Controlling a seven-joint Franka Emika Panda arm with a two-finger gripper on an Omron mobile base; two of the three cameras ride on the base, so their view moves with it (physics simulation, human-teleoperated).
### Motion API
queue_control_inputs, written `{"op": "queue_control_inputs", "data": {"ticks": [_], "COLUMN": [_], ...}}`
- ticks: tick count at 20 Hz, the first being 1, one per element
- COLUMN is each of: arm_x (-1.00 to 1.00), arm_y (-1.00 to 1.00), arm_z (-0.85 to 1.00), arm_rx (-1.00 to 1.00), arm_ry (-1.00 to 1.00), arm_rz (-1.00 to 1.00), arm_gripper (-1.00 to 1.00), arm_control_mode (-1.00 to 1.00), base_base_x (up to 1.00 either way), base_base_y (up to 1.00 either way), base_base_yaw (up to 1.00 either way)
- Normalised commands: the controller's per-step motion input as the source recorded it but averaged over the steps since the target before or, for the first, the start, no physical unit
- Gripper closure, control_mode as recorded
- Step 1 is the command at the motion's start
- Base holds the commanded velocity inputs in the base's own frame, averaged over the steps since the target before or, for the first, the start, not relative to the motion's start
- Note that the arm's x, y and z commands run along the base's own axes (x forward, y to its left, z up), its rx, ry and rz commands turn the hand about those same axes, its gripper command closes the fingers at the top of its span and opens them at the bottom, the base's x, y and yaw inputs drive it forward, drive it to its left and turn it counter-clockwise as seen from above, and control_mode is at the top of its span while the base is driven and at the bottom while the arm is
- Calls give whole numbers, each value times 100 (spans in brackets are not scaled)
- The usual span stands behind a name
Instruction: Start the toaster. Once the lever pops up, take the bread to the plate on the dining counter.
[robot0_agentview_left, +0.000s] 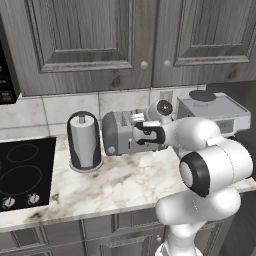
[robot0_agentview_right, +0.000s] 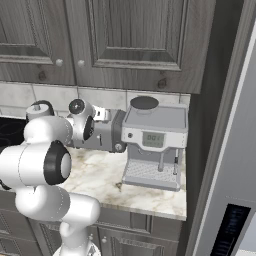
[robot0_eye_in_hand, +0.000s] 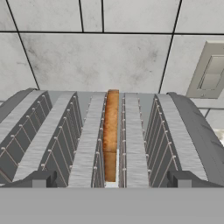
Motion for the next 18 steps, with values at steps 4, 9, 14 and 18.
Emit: {"op": "queue_control_inputs", "data": {"ticks": [4, 9, 14, 18], "arm_x": [0, 0, 0, 0], "arm_y": [0, 0, 0, 0], "arm_z": [0, 0, 0, 0], "arm_rx": [0, 0, 0, 0], "arm_ry": [0, 0, 0, 0], "arm_rz": [0, 0, 0, 0], "arm_gripper": [-100, -100, -100, -100], "arm_control_mode": [-100, -100, -100, -100], "base_base_x": [0, 0, 0, 0], "base_base_y": [0, 0, 0, 0], "base_base_yaw": [0, 0, 0, 0]}}
